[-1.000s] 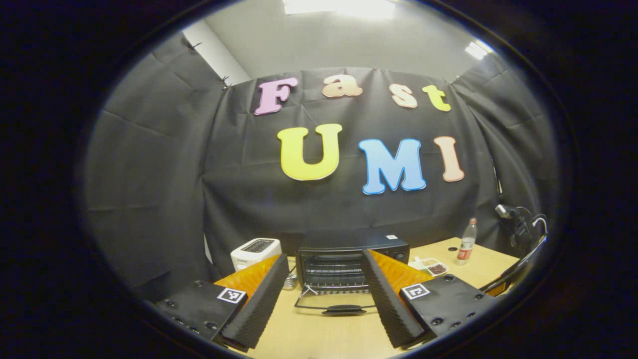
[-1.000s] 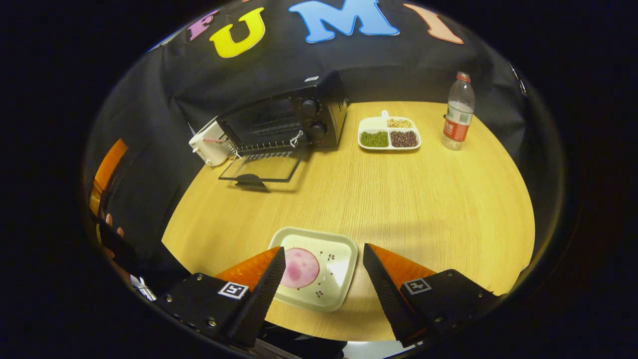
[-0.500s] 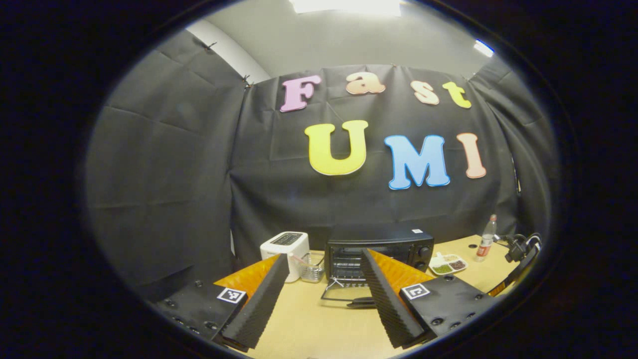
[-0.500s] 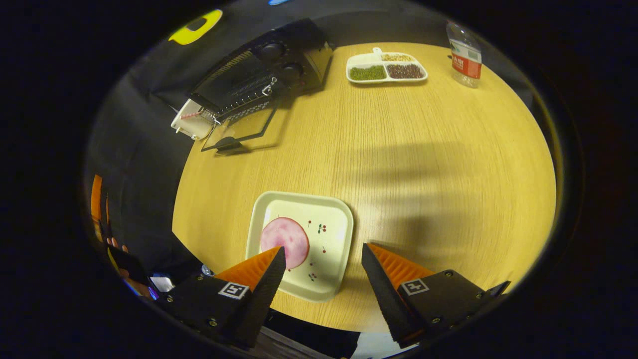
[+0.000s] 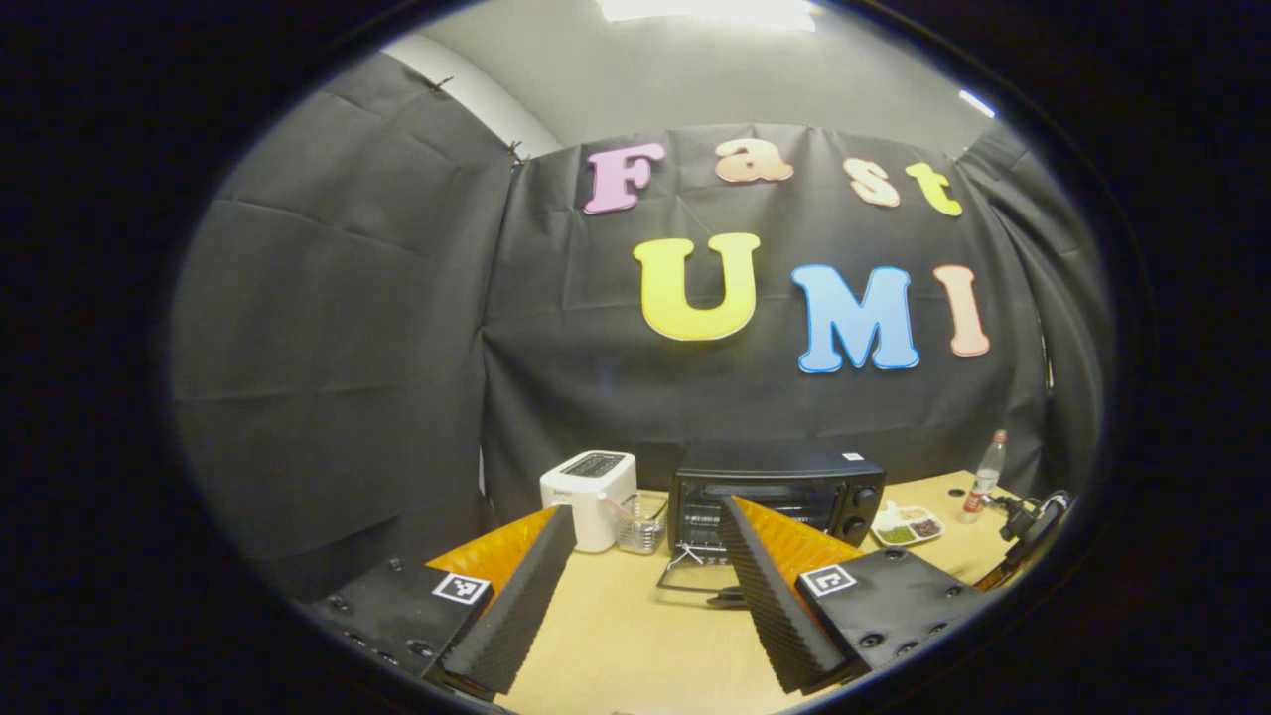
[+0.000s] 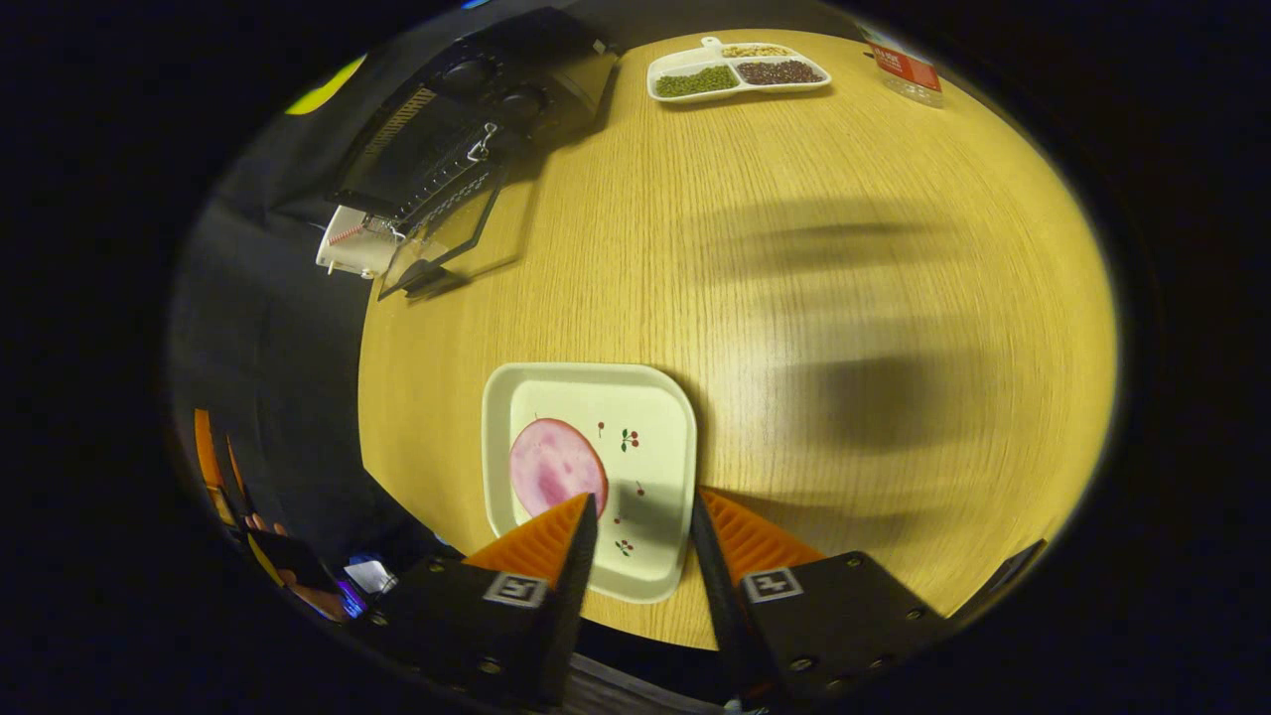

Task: Open the electric oven with the left hand, put the food in, and close the electric oven.

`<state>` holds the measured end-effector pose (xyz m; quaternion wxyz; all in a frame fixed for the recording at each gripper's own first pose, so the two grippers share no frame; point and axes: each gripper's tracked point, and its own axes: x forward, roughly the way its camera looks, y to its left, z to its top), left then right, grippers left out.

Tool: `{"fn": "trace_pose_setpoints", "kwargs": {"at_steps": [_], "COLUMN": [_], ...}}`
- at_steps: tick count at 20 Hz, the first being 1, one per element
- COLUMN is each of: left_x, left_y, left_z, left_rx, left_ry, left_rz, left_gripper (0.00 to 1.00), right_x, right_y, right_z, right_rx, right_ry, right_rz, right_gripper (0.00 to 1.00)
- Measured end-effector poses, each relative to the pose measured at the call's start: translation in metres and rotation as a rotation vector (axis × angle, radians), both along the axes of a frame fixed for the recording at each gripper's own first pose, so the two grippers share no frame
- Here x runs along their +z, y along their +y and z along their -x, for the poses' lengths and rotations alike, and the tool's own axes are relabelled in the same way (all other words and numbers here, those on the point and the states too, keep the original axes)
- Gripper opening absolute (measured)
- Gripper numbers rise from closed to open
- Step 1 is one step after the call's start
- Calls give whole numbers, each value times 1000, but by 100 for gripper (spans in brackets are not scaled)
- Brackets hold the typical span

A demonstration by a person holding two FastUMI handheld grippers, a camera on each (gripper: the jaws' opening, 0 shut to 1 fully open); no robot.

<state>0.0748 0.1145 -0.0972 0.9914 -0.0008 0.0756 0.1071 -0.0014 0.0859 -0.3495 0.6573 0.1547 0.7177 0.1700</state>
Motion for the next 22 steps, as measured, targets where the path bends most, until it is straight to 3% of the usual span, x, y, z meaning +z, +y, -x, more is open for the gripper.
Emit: {"fn": "trace_pose_setpoints", "kwargs": {"at_steps": [1, 2, 4, 5, 6, 12, 22], "left_x": [-1, 1, 2, 2, 2, 4, 12], "left_y": [0, -1, 0, 1, 0, -7, -4], "left_z": [0, 0, -1, -2, -3, -4, -10], "left_rx": [2, 1, 0, 2, 3, -16, -18], "left_ry": [0, -6, -10, -11, -12, -9, -32], "left_rz": [4, 11, 21, 20, 20, 15, 27], "left_gripper": [100, 98, 98, 98, 98, 98, 98], "right_x": [-3, -1, -8, -9, -8, -9, 22], "right_y": [1, 2, -1, -3, -13, -4, 32], "right_z": [2, 3, 6, 0, -1, -1, -13], "right_rx": [-9, -13, 5, -27, -9, 16, -163], "right_ry": [10, 27, 42, 55, 54, 4, -13], "right_rz": [-5, -20, -6, -12, -15, -91, -283], "right_gripper": [27, 22, 22, 22, 1, 0, 0]}}
